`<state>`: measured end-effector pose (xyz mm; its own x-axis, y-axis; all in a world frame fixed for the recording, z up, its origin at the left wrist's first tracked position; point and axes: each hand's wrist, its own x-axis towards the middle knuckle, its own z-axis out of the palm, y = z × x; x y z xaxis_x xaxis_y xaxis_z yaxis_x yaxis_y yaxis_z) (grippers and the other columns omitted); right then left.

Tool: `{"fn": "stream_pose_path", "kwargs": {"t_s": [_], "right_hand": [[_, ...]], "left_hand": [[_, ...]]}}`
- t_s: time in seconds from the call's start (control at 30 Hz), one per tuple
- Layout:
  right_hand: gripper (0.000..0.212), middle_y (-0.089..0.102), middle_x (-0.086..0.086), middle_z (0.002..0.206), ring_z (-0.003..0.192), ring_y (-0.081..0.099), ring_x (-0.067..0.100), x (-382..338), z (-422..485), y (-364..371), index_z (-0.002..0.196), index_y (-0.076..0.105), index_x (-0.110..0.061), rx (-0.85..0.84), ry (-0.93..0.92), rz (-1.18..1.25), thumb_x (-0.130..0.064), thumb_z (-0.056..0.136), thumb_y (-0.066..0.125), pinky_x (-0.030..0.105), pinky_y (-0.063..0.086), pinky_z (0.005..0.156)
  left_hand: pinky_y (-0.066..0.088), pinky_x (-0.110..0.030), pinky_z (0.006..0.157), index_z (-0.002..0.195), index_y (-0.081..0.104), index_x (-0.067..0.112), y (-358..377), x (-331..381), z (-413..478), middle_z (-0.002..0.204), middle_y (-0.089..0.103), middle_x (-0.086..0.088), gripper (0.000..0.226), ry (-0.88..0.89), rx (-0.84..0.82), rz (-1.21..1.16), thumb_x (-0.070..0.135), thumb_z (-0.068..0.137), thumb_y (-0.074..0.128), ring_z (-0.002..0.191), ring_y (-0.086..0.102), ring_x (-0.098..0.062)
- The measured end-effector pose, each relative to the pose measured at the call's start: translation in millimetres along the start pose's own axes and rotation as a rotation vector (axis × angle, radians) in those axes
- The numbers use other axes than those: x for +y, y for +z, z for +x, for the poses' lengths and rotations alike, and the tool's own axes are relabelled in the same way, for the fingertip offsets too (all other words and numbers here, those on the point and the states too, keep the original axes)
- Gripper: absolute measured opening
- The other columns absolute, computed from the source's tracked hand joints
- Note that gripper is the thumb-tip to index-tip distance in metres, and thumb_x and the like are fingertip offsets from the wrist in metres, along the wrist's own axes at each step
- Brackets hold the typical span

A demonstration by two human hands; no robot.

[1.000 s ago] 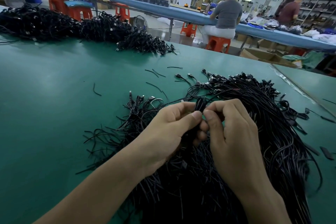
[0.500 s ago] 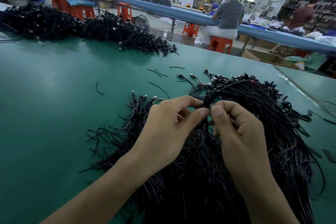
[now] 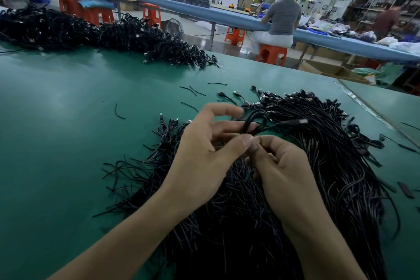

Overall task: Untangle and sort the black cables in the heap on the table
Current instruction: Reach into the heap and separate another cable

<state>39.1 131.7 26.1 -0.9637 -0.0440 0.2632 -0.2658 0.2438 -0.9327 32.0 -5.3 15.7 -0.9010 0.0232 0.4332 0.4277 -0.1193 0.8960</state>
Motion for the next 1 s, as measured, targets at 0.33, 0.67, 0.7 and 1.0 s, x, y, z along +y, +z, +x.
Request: {"fn": "stream_pose_path", "kwargs": {"t_s": [0.33, 0.67, 0.7, 1.0], "right_hand": [[0.017, 0.057, -0.006, 0.059, 0.054, 0.045, 0.006, 0.4, 2.0, -2.1, 0.080, 0.067, -0.013, 0.116, -0.032, 0.159, -0.019, 0.095, 0.060, 0.016, 0.038, 0.048], [0.019, 0.053, -0.015, 0.063, 0.057, 0.044, -0.002, 1.0, 3.2, -5.4, 0.083, 0.062, -0.013, 0.198, -0.175, 0.107, -0.021, 0.099, 0.055, 0.012, 0.037, 0.053], [0.019, 0.055, -0.016, 0.064, 0.058, 0.046, -0.002, 0.0, 3.4, -6.9, 0.083, 0.062, -0.014, 0.208, -0.205, 0.069, -0.021, 0.098, 0.055, 0.011, 0.038, 0.054], [0.008, 0.054, -0.021, 0.091, 0.094, 0.046, 0.003, -2.9, -1.3, -1.3, 0.088, 0.056, -0.033, 0.214, -0.455, -0.449, -0.028, 0.094, 0.058, 0.010, 0.035, 0.080]], "left_hand": [[0.039, -0.013, 0.068, 0.088, 0.072, 0.038, 1.0, 2.8, -1.4, 0.087, 0.058, 0.011, 0.036, 0.206, 0.135, 0.399, 0.005, 0.076, 0.082, 0.079, 0.053, -0.004], [0.038, -0.014, 0.068, 0.095, 0.075, 0.025, 0.8, 4.6, -6.8, 0.088, 0.049, 0.006, 0.037, 0.171, -0.106, 0.429, 0.001, 0.084, 0.049, 0.078, 0.050, -0.011], [0.038, -0.016, 0.070, 0.094, 0.075, 0.024, 0.8, 4.7, -7.9, 0.088, 0.050, 0.008, 0.034, 0.145, -0.128, 0.425, 0.008, 0.084, 0.047, 0.081, 0.051, -0.011], [0.047, -0.026, 0.057, 0.078, 0.070, 0.017, 3.2, 15.1, -3.6, 0.072, 0.063, -0.008, 0.068, -0.362, -0.141, -0.092, 0.066, 0.090, 0.025, 0.064, 0.055, -0.015]]}}
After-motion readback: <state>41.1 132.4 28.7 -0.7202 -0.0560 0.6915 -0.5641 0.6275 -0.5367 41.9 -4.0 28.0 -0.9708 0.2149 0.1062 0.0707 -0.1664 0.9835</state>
